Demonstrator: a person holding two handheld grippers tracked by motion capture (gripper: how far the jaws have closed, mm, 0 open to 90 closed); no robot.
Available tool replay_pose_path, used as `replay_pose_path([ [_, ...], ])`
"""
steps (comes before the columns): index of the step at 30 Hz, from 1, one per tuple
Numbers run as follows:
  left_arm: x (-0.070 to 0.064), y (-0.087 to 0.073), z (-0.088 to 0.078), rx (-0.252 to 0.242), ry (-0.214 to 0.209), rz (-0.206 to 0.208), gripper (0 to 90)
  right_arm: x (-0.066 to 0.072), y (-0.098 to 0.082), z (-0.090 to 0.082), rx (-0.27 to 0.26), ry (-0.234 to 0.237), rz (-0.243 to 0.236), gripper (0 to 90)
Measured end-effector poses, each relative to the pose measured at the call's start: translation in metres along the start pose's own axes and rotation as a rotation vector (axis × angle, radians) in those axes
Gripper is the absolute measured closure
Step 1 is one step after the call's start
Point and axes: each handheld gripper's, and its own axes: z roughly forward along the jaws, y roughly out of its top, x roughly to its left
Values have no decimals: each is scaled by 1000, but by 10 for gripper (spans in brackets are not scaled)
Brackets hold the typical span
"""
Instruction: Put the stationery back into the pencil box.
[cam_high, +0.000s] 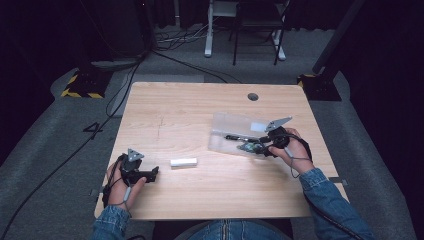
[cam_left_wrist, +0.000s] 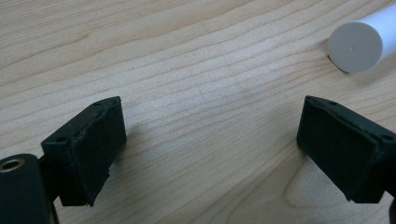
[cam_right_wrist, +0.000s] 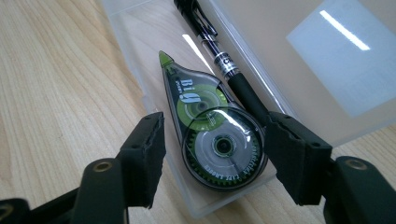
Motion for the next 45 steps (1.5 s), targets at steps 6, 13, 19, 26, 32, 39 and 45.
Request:
replay_pose_path([
  [6,0,0,0,0,0,0,84,0,2,-5,-25,-4,4,391],
  [13,0,0,0,0,0,0,84,8,9,-6,-65,5,-23,383],
  [19,-1,-1,-1,1,6,-1,86,16,18,2,-69,27,-55,384],
  [26,-1,-2,-2,-1,4,-3,86,26,30,13,-78,66,-75,379],
  [32,-2,-2,-2,-1,4,-4,86,35,38,28,-67,99,-106,372],
  [39,-2,-2,-2,0,3,-5,86,39,41,41,-57,107,-109,351],
  [45,-2,-2,-2,-1,3,-6,86,42,41,49,-52,112,-120,341],
])
